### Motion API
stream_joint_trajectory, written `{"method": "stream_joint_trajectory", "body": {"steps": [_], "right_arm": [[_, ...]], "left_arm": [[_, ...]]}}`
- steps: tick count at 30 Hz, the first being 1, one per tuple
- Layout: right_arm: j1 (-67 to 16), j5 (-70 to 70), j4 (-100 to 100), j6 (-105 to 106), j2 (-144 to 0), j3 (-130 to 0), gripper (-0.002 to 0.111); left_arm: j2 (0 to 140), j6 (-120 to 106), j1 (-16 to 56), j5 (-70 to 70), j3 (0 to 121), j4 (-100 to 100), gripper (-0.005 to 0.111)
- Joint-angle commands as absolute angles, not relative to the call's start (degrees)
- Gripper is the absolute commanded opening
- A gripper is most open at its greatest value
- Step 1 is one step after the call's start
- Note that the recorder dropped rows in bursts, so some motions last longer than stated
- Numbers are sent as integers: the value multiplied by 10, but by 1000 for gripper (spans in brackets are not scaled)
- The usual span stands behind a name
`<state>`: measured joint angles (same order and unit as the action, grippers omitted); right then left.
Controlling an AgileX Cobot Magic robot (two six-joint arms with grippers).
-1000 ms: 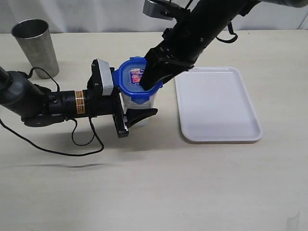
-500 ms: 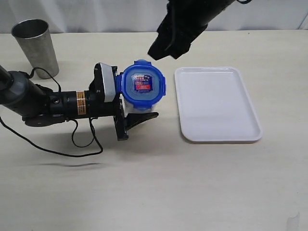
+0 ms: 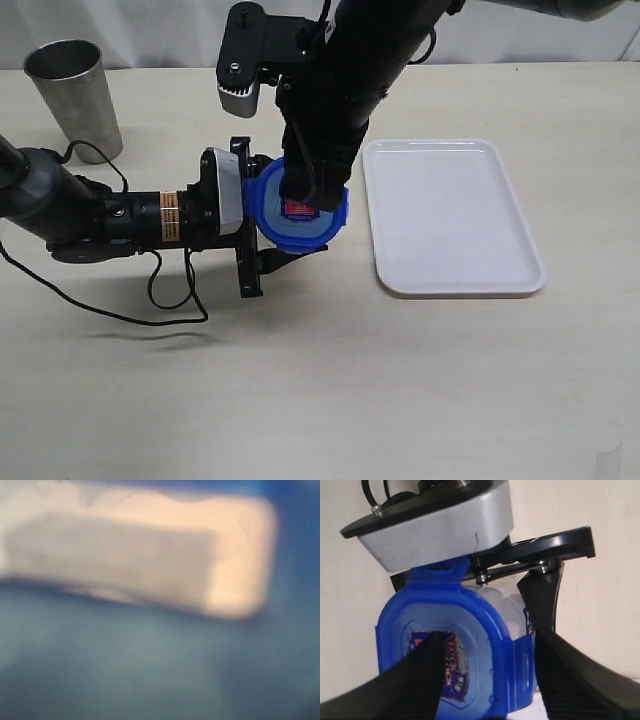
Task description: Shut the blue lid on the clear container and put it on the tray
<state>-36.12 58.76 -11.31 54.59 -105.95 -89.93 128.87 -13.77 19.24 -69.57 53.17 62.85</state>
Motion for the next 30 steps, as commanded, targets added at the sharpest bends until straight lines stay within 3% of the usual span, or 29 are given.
{"method": "stream_joint_trajectory", "body": {"steps": [1,5,10,30], "right_arm": [[-362,607,-96,539,-1072,-899,46],[-362,609,-96,531,-1072,-899,45],[-362,612,-100,527,-1073,-888,33],[-362,644,-100,487,-1138,-876,27]], "left_arm": [[1286,-137,193,-692,534,624,0],[1286,-137,193,-692,534,624,0],[1286,-133,193,-693,534,624,0],[1286,-57,193,-700,534,623,0]]}}
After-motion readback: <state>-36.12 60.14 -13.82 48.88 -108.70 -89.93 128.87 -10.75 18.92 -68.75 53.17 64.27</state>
